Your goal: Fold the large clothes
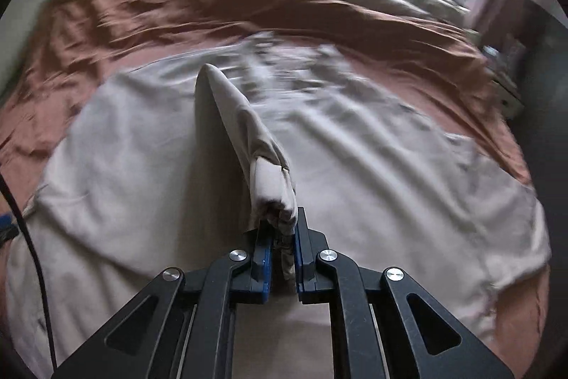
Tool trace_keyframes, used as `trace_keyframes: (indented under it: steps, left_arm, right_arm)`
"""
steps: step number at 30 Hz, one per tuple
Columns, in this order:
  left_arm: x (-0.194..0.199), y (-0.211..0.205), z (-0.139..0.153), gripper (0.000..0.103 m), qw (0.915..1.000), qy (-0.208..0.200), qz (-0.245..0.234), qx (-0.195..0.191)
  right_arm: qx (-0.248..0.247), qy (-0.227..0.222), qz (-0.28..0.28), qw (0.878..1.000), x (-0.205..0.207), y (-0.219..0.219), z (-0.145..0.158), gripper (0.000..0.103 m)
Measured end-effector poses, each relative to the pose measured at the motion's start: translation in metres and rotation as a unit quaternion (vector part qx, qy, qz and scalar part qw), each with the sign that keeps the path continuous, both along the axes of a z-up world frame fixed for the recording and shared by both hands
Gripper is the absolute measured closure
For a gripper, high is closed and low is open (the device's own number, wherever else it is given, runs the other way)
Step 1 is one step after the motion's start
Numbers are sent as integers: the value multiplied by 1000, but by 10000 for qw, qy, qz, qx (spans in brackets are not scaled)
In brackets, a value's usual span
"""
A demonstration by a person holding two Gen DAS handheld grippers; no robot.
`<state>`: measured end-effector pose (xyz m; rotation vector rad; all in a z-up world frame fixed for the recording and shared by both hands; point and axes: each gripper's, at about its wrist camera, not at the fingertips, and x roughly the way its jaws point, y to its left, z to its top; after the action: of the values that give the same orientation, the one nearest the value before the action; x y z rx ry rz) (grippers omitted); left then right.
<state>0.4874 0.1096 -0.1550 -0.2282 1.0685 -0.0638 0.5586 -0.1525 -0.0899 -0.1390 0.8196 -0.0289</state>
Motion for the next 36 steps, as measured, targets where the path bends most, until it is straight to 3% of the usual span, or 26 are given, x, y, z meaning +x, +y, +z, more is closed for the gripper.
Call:
trace_keyframes:
  steps: [3, 5, 6, 7, 15, 20, 30, 33, 35, 36]
  left_arm:
    - [-3, 1, 4, 35, 10000, -29, 8, 45]
    - [-5, 4, 7, 35, 10000, -56, 43, 67]
    - [-6, 5, 9, 35, 9999, -68, 60, 65]
    - [-6, 6, 10, 35, 9999, -84, 77, 59]
    - [9, 3, 7, 35, 9999, -65, 37, 90]
    - [22, -5, -6, 35, 9997, 27, -95, 211]
    - [52, -6, -27, 35, 9988, 191, -244, 372]
    - [59, -6, -30, 35, 9987, 198, -245, 402]
    - [62, -7, -31, 35, 9984, 185, -265, 462]
    - [63, -7, -31, 37, 9983, 181, -266, 495]
  right_arm:
    - [296, 49, -532, 9981, 1, -37, 1, 84]
    - [571, 25, -863, 9946, -1, -60, -1, 47]
    - [711, -71, -974, 9927, -5, -71, -1, 22]
    - [843, -155, -1010, 9912, -10, -78, -1, 19]
    - [1557, 192, -576, 9859, -36, -85, -32, 19]
    - [2065, 712, -328, 9753, -20, -80, -70, 19]
    - [2715, 726, -697, 9572, 0, -111, -85, 27]
    - [2649, 667, -715, 9593, 2, -109, -86, 34]
    - [2782, 659, -735, 9554, 4, -112, -87, 59]
    - [2764, 675, -784, 9555, 7, -113, -88, 66]
